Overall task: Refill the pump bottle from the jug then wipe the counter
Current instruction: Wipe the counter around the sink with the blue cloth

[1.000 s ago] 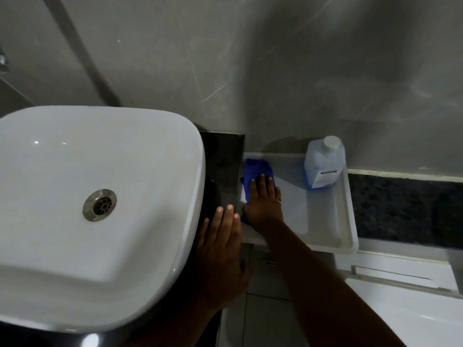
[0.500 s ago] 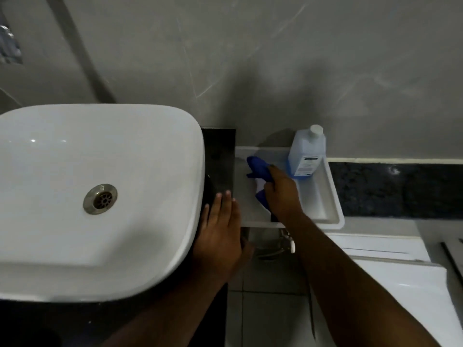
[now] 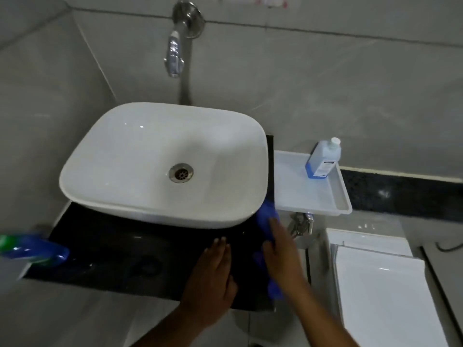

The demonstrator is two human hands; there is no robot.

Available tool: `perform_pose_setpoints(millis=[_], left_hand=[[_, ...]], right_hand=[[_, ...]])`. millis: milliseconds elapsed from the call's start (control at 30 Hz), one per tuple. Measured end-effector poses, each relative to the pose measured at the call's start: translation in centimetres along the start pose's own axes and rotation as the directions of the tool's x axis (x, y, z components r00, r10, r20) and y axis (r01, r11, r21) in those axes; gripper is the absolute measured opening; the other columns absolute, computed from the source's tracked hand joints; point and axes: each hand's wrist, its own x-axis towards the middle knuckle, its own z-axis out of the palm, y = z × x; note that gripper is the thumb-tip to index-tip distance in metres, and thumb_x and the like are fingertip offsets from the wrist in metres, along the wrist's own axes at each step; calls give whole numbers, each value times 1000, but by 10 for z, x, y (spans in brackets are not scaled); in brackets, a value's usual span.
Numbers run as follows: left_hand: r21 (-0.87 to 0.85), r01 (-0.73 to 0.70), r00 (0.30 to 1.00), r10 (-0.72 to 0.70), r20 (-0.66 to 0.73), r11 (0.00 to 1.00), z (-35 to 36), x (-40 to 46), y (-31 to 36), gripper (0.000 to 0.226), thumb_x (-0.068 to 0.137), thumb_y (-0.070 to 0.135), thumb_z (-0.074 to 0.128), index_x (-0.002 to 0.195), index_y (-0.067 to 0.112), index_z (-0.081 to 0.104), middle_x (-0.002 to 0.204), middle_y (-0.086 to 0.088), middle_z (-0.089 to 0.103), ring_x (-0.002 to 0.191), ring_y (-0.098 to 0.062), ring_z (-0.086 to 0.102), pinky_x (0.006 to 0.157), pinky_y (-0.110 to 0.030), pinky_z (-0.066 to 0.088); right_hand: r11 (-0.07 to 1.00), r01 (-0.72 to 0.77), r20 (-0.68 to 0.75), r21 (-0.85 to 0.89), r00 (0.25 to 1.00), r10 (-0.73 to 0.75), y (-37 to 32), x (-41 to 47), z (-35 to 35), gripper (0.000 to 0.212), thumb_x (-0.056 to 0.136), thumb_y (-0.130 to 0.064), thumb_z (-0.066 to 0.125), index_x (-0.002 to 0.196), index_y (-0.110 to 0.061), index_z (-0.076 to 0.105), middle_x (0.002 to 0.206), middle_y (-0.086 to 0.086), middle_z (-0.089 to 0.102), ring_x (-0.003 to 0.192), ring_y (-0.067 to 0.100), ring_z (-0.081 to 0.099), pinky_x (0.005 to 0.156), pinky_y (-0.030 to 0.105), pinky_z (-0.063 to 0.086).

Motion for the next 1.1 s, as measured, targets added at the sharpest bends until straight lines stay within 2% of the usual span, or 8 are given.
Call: perform_pose_setpoints(millis=[100,333,467,667,800,900,1000,1100], left_hand=[[103,55,998,-58,19,993,-16,-15,-43,62,81,32,41,132,-3,52,142,-20,47,131,-36,45,112,-42,29],[202,2,999,-12,47,979,-15,-12,-78,67,83,39,40,137,0,47,147,-20,40,138,-34,36,110,-50,36],[207,14,1000,-19,25,978,-8,-8,-75,70,79,39,41,137,0,46,147,-20,40,138,-34,36,110,-51,35],[196,11,1000,-13,10,980,-11,-9,-76,71,76,36,44,137,-1,47,147,-20,41,138,-34,36,110,-51,35],[187,4,1000,-8,19,982,-8,-10,-78,72,77,36,43,140,1,43,150,-19,37,140,-32,32,112,-50,32],[191,7,1000,-10,19,982,-4,-8,-79,72,78,37,43,141,1,42,150,-19,36,141,-32,31,113,-50,30],[214,5,1000,-9,18,977,-2,-7,-80,71,79,38,42,139,0,44,148,-21,39,139,-34,34,112,-51,32],[219,-12,1000,9,18,976,-3,-7,-79,66,85,37,39,137,-2,45,147,-22,41,138,-35,36,112,-50,32]], right_hand=[[913,86,141,-399,990,-32,2,-22,37,70,94,-42,45,150,-14,14,158,9,-5,146,30,-4,118,44,3],[798,99,57,-594,995,-81,-2,5,48,63,97,-37,35,150,-11,14,160,12,6,147,27,-1,118,49,4],[792,54,17,-608,998,-55,-16,-7,68,65,95,-34,37,150,-8,14,159,16,6,146,31,1,118,49,4],[731,399,299,-553,914,-273,-3,-81,64,64,90,-36,38,146,-7,30,155,14,23,142,33,22,113,48,19],[881,27,19,-473,1000,-21,25,-50,36,62,97,-33,36,148,-5,14,157,15,8,146,32,11,118,44,12],[836,-178,-131,-520,983,128,1,-12,58,66,97,-31,37,148,0,9,157,23,5,145,37,1,119,46,4],[790,-49,-49,-611,999,24,-31,-12,91,66,97,-36,27,148,-1,6,157,24,0,145,38,-5,117,48,-4],[772,167,111,-614,986,-126,-44,-54,106,63,94,-37,33,146,-3,26,155,20,19,144,36,14,117,52,13]])
